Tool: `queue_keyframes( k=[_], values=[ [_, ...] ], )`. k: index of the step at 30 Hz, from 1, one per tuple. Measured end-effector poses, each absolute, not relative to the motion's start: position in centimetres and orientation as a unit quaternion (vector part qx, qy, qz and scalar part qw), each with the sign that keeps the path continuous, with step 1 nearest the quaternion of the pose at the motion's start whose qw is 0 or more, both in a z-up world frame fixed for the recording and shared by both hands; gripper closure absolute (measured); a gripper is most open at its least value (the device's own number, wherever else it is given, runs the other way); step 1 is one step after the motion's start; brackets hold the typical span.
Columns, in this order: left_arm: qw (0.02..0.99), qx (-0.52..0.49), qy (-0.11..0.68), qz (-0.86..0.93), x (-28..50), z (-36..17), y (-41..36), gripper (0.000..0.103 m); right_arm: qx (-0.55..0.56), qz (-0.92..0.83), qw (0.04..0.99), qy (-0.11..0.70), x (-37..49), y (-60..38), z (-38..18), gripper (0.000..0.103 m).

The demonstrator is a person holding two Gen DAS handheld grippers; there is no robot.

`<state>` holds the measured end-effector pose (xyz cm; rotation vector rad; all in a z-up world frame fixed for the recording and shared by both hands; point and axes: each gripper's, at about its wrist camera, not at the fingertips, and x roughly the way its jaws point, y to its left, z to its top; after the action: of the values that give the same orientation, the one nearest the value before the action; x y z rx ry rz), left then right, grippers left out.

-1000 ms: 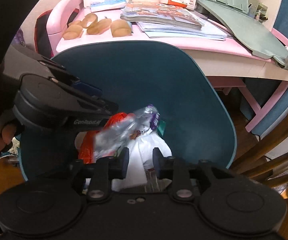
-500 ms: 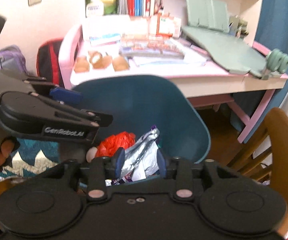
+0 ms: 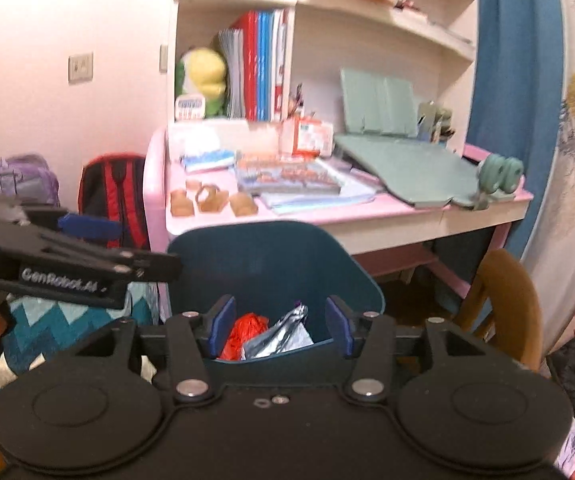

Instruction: Collect trash

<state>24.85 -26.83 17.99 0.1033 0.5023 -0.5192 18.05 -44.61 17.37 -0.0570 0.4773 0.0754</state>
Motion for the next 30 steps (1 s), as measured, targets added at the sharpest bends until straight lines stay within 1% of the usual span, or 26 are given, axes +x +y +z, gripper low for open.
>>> queue_keyframes(
  k=[2, 4, 6, 14, 19, 30],
  values=[
    [0.935, 0.051, 0.24, -0.255, 23.9, 18.0, -26.4, 0.016, -0.02, 0.035, 0.974, 0.223, 17.0, -44.6, 17.6, 0.052],
    [0.937, 0.047, 0.233, -0.256, 23.0, 17.8, -25.8, 0.005, -0.015, 0.033, 0.976, 0.214, 16.1, -44.6, 17.7, 0.052],
    [0.937, 0.041, 0.228, -0.261, 22.2, 17.6, -25.3, 0.003, -0.007, 0.032, 0.978, 0.204, 15.5, -44.6, 17.7, 0.051],
    [0.934, 0.029, 0.225, -0.276, 19.9, 16.6, -24.1, 0.003, 0.001, 0.03, 0.983, 0.179, 12.8, -43.2, 16.9, 0.051],
    [0.934, 0.017, 0.222, -0.278, 19.3, 16.6, -23.4, 0.003, -0.013, 0.022, 0.986, 0.167, 11.5, -42.1, 16.7, 0.051],
    [0.937, 0.018, 0.214, -0.275, 18.5, 16.4, -23.1, 0.003, 0.003, 0.018, 0.986, 0.168, 10.3, -41.6, 16.6, 0.051]
  ],
)
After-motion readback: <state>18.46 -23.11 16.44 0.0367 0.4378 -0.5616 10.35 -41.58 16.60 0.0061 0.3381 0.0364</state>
